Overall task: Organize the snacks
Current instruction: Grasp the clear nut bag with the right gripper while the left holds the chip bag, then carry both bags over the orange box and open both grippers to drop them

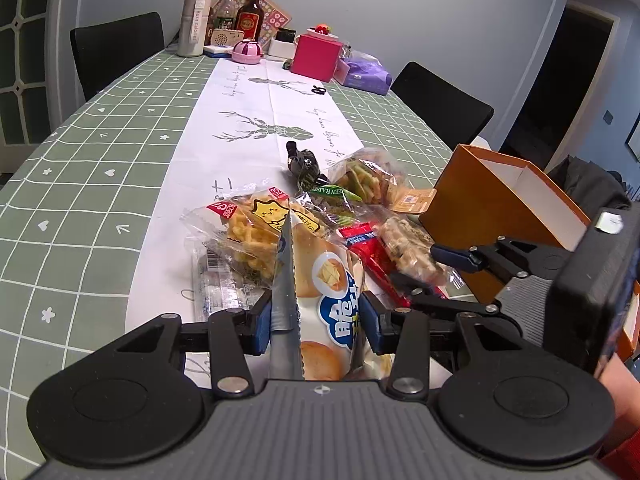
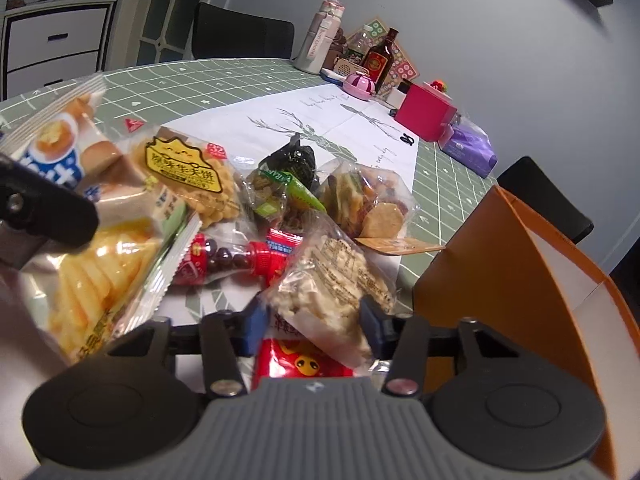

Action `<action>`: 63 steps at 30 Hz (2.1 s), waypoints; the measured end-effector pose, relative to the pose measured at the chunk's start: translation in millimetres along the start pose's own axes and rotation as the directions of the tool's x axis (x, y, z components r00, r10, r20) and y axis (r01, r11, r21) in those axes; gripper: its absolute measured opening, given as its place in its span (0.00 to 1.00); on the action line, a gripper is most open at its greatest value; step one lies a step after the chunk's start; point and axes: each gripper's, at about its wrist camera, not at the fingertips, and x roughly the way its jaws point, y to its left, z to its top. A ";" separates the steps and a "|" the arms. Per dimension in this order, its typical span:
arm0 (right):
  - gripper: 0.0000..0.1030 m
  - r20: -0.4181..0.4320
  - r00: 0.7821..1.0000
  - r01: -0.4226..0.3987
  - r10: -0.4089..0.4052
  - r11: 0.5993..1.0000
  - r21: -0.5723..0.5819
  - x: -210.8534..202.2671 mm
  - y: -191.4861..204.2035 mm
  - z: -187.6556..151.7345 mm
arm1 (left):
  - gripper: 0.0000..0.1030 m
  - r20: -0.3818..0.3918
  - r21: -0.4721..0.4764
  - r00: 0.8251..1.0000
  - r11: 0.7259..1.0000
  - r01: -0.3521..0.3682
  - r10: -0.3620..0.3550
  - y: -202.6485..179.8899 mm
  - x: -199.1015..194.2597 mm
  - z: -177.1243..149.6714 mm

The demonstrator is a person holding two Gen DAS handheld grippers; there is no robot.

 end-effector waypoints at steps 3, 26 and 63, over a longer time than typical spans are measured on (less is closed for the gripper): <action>0.25 0.014 1.000 0.017 -0.017 0.999 -0.034 -14.3 0.4 1.8 | 0.49 0.000 0.007 1.000 1.000 -0.003 0.003 -3.4 -2.2 -1.3; 0.17 0.073 0.988 -0.144 0.137 0.984 0.108 -141.8 -63.7 36.0 | 0.49 0.016 0.126 1.000 0.992 0.011 -0.013 -55.6 -47.0 11.6; 0.17 -0.211 0.977 0.072 -0.032 0.981 0.181 -138.6 -209.2 -35.4 | 0.48 -0.135 0.456 0.968 0.855 0.248 -0.209 -252.4 44.0 56.4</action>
